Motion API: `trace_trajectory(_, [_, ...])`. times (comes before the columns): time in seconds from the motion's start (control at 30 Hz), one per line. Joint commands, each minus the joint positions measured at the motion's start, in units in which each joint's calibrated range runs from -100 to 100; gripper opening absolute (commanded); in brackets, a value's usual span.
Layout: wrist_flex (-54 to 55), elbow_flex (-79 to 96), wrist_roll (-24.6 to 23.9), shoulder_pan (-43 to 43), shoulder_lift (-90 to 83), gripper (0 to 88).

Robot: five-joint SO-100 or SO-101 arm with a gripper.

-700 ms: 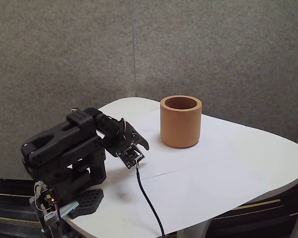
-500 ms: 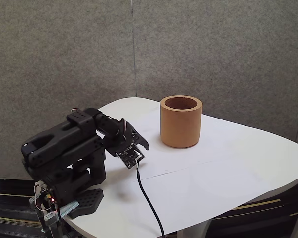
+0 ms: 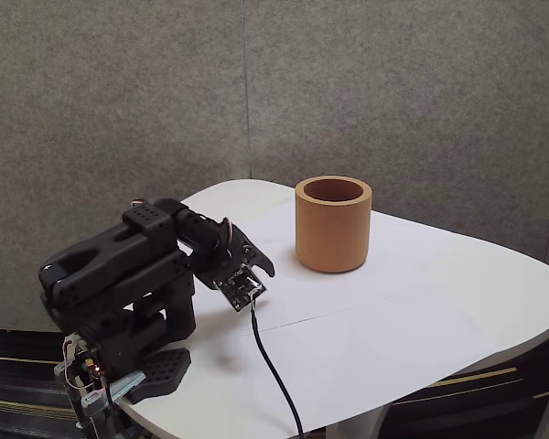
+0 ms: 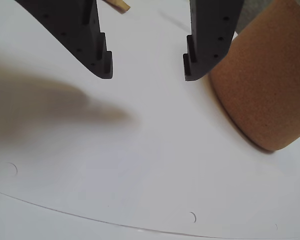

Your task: Grab the pen and put it in the pen holder.

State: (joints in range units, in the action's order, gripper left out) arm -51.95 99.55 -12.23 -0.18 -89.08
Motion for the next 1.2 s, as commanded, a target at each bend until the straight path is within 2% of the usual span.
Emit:
trace_trajectory(0.0, [-0.25, 0.09, 0.1, -0.26, -0.27, 19.9])
trace_trajectory(1.17, [-0.25, 0.09, -0.27, 0.11, -0.27, 19.9])
